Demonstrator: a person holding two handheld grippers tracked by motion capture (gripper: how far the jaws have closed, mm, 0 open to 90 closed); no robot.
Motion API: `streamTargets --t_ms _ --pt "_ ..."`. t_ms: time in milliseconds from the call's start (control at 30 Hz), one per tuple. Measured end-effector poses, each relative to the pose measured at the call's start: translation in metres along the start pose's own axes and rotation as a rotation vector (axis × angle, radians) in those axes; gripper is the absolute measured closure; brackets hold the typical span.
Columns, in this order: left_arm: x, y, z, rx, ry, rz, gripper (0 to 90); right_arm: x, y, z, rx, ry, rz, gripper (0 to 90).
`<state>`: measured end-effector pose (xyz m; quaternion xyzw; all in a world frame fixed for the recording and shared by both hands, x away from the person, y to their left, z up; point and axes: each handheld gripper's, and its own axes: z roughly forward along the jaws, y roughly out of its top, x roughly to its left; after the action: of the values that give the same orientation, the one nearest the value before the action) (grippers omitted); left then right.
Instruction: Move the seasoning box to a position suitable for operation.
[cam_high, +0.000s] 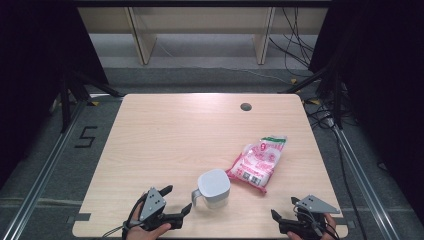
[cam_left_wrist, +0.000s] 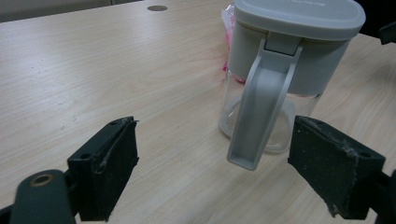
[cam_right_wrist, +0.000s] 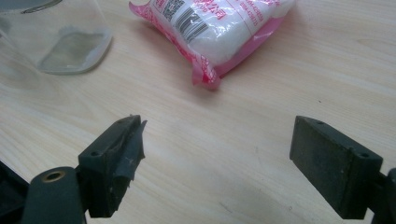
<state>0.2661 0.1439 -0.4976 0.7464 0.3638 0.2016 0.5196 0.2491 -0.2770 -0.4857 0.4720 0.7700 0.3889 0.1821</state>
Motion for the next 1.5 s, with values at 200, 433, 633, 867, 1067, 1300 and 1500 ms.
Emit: streamTargets --t_ms 200,433,633,867,1067,1300,1500 --pt "-0.002 0.001 0.000 0.005 -0.005 0.011 15.3 0.000 0.000 -0.001 0.009 -0.008 0.008 18.8" --pt "-0.008 0.003 0.004 -0.028 -0.049 0.025 22.3 -0.001 0.000 0.001 0.010 0.001 -0.014 18.9" --pt "-0.011 0.005 0.005 -0.014 -0.065 0.039 23.8 0.003 -0.001 0.001 0.020 0.000 0.012 19.0" --pt "-0.014 0.007 0.007 -0.024 -0.075 0.042 27.8 0.001 0.000 0.003 0.008 0.010 -0.025 19.3" --pt "-0.014 0.011 0.013 -0.014 -0.100 0.076 34.9 0.001 0.000 0.003 0.004 0.004 -0.045 19.4" --pt "-0.015 0.017 0.017 -0.033 -0.143 0.087 43.6 0.002 -0.001 0.004 0.024 0.015 -0.033 19.5" --pt "-0.015 0.018 0.024 -0.034 -0.150 0.114 55.1 0.001 -0.001 0.005 0.017 0.026 -0.046 20.2"
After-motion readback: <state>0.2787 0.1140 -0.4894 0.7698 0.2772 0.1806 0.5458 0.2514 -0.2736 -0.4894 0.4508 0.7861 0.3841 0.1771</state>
